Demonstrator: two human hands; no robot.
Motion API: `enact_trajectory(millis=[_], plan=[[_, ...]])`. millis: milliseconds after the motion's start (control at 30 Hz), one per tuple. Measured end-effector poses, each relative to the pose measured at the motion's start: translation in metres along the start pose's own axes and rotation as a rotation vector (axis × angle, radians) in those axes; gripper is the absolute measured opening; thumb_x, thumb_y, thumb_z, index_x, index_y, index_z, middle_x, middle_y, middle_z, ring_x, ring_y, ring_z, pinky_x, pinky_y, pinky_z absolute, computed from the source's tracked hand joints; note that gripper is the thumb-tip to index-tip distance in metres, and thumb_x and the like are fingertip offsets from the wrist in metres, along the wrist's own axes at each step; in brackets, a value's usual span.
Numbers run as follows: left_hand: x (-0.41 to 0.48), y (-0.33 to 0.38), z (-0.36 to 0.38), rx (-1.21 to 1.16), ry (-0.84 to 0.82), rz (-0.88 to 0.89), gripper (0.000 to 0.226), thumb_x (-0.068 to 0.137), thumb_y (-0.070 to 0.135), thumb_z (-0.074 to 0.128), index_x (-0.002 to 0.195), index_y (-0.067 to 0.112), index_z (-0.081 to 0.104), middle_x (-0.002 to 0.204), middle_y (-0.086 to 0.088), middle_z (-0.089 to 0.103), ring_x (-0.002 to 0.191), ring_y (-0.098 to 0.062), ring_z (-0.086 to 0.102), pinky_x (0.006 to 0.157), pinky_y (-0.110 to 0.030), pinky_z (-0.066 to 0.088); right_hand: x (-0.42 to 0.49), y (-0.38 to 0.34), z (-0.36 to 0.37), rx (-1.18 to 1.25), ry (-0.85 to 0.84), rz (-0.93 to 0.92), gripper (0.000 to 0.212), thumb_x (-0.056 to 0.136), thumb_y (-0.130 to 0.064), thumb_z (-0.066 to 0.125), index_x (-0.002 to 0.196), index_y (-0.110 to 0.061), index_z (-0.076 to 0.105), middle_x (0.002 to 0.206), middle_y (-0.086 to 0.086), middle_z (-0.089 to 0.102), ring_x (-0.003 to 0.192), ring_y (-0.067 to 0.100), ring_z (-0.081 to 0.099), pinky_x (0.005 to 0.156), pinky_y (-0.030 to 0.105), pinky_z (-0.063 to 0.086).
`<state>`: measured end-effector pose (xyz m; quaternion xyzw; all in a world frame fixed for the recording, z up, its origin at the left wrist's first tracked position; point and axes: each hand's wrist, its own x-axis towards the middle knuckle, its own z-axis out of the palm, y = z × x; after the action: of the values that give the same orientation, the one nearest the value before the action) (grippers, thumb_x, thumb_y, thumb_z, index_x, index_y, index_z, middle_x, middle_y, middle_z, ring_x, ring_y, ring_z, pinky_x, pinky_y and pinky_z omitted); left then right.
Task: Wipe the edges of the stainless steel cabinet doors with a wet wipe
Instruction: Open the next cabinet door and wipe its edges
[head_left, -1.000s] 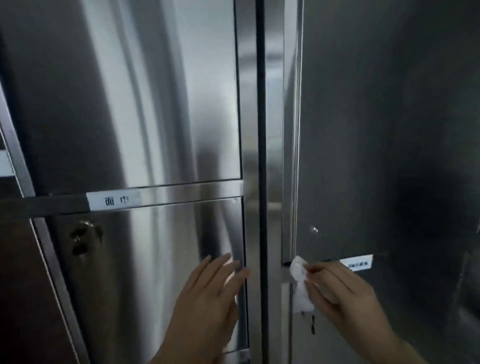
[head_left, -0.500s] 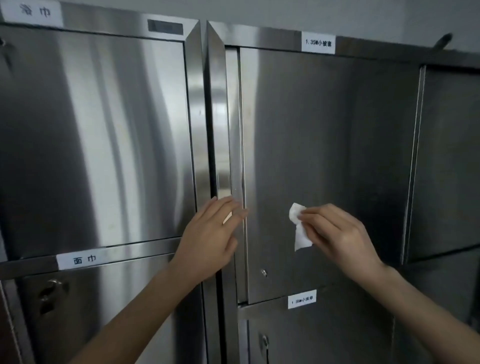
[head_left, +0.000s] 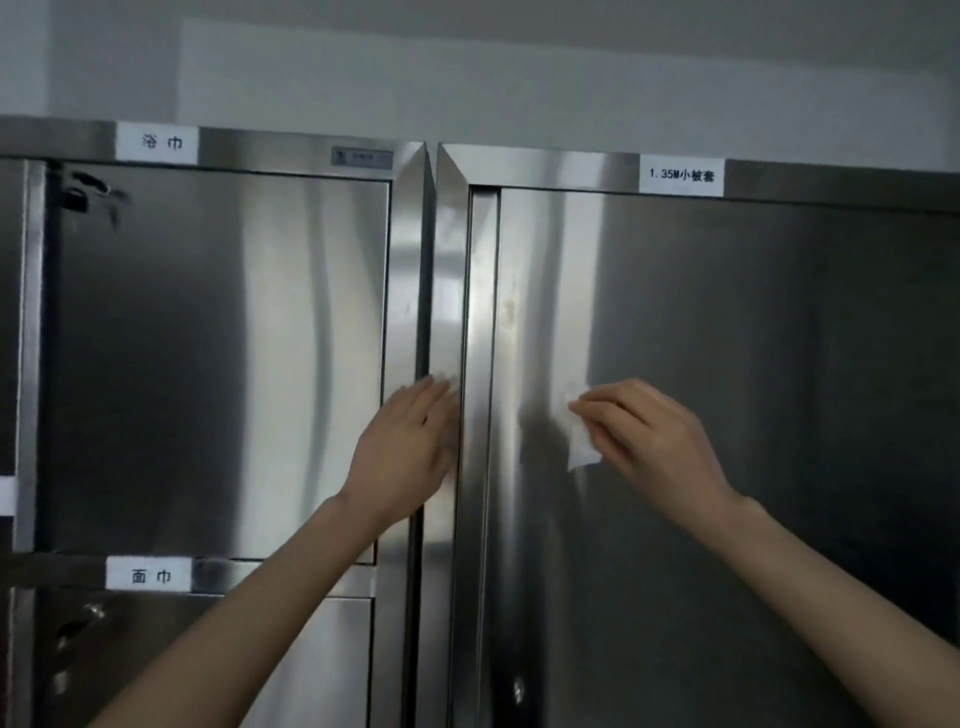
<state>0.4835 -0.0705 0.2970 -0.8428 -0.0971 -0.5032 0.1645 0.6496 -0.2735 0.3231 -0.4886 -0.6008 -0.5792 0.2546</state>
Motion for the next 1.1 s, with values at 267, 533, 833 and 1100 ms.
enact_trajectory(millis=[267, 533, 833, 1100], plan=[[0.07, -0.053, 0.014, 0.139, 0.031, -0.007, 0.06, 0.094, 0.03, 0.06, 0.142, 0.0, 0.042, 0.155, -0.015, 0.032, 0.146, -0.028, 0.025, 0.12, -0.037, 0.012, 0.075, 0.029, 0.08, -0.043, 0.113, -0.007, 0.011, 0.078, 0.003, 0.071, 0.087, -0.003, 0.072, 0.086, 0.01, 0.069, 0.074, 0.028, 0.065, 0.055, 0.034, 0.053], [0.127, -0.087, 0.063, 0.23, 0.015, 0.08, 0.083, 0.095, 0.055, 0.038, 0.152, 0.013, -0.005, 0.162, -0.003, -0.009, 0.149, -0.016, -0.013, 0.122, -0.038, -0.002, 0.141, 0.068, 0.144, -0.035, 0.076, 0.145, 0.014, 0.086, -0.01, 0.067, 0.098, -0.004, 0.07, 0.111, 0.012, 0.065, 0.101, 0.031, 0.061, 0.069, 0.041, 0.055], [0.13, -0.094, 0.094, 0.209, 0.186, 0.079, 0.088, 0.08, 0.053, 0.039, 0.153, 0.007, 0.019, 0.162, -0.009, 0.014, 0.15, -0.022, 0.008, 0.12, -0.046, 0.012, 0.143, 0.084, 0.172, -0.117, 0.087, 0.064, 0.015, 0.089, -0.019, 0.065, 0.099, -0.01, 0.072, 0.129, 0.004, 0.06, 0.119, 0.021, 0.058, 0.076, 0.041, 0.057], [0.13, -0.097, 0.097, 0.23, 0.237, 0.095, 0.087, 0.082, 0.052, 0.038, 0.153, 0.006, 0.019, 0.161, -0.009, 0.014, 0.15, -0.021, 0.008, 0.12, -0.044, 0.013, 0.18, 0.096, 0.169, -0.175, 0.007, 0.168, 0.025, 0.095, -0.019, 0.055, 0.114, -0.01, 0.067, 0.14, 0.004, 0.05, 0.132, 0.019, 0.043, 0.092, 0.044, 0.05]])
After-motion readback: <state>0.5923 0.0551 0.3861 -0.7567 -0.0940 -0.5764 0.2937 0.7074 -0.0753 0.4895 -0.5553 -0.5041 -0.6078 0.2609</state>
